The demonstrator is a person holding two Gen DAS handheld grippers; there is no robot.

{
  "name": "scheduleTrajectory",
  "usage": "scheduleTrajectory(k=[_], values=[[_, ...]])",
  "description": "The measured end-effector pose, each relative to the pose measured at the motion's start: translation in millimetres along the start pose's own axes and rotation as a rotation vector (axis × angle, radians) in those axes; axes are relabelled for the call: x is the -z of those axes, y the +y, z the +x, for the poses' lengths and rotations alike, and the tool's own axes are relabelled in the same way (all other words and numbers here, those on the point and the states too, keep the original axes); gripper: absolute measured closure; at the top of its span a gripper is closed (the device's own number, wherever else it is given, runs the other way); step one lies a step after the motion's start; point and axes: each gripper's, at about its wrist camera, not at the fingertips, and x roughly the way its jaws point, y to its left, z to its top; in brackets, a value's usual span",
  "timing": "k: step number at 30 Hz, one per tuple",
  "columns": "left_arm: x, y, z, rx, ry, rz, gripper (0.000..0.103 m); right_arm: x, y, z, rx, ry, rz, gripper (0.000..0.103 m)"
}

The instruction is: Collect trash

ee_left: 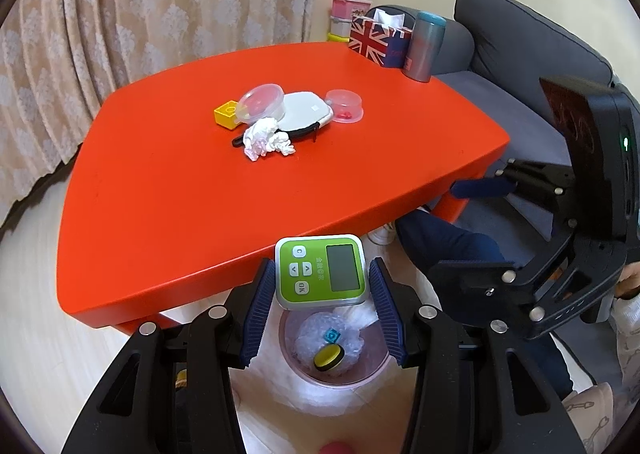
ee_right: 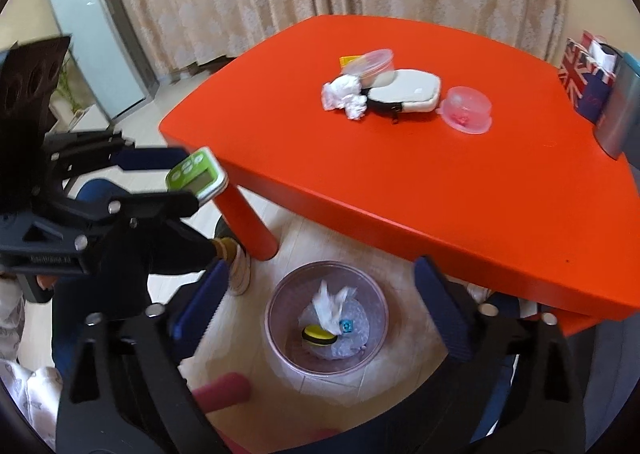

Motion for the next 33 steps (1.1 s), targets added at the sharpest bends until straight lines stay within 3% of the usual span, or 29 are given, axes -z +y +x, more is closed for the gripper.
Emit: scheduleTrajectory(k=[18, 19, 20, 21, 23, 33], values=[[0, -12, 12, 0.026, 0.032, 0.027, 0.055, -3, -22, -28, 0.069, -0.051, 0.064, 0.005], [0, -12, 12, 0.023, 0.028, 0.024, 0.053, -3, -23, -29, 0.07, -0.052, 0.065, 0.005], [0, -11, 12, 0.02, 0.025, 0.017, 0.034, -2, -23, -29, 0.07, -0.053, 0.067, 0.005], [-2, -10, 13, 0.016, 0.019, 0.009, 0.006, -2, -24, -30, 0.07, -0.053, 0.069, 0.005], [-3, -9, 10, 0.006, -0.019, -0.007, 0.005, 0, -26, -30, 0.072, -0.051, 0.072, 0.005], [-5, 3, 13, -0.034, -0.003, -0.036, 0.005, 0, -30, -28, 0.076, -0.052, 0.083, 0.005]])
